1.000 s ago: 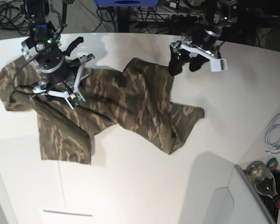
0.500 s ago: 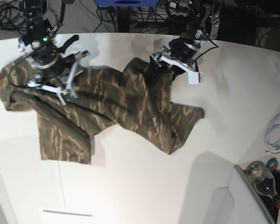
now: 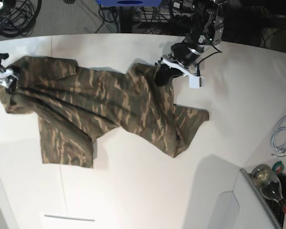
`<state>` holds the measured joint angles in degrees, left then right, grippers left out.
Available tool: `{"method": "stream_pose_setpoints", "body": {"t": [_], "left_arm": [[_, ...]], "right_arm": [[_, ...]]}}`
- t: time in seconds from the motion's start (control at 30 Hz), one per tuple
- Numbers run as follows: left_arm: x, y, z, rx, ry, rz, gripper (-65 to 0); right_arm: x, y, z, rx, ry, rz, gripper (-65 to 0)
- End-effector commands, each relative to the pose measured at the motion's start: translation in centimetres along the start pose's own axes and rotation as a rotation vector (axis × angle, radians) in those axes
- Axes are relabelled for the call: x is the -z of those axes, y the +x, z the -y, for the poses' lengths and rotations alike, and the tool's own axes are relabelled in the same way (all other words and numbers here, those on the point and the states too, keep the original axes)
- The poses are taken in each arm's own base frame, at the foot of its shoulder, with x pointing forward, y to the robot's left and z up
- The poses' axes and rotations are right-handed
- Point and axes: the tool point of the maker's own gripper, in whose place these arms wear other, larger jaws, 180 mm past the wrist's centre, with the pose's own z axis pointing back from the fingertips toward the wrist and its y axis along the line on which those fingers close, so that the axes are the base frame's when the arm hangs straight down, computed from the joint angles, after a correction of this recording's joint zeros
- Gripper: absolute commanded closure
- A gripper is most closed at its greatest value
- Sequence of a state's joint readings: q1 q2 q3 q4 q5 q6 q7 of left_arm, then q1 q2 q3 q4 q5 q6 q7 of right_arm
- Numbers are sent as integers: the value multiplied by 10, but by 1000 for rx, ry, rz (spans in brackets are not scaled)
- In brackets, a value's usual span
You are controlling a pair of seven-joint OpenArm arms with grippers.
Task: Layout the t-shirt on the table in an organized manner, then fold the t-shirt properly
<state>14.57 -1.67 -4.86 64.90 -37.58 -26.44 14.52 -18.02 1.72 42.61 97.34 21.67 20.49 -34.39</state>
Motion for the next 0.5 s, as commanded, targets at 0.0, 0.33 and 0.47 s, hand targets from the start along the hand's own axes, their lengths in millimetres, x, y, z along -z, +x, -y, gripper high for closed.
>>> {"method": "stream_pose_setpoints", "body": {"t": [0.0,0.33,0.47], "left_arm": [[-7,-5,-16,-2,58,-27,0],[-18,29,8,93,3,42,0],[-18,26,7,95,7,12,0]], "right_arm": [[-1,5,10,19,-15,25,-575],[6,-2,-9,-48,80,1,-441],[14,1,-26,-154,72,-21,-441]]}}
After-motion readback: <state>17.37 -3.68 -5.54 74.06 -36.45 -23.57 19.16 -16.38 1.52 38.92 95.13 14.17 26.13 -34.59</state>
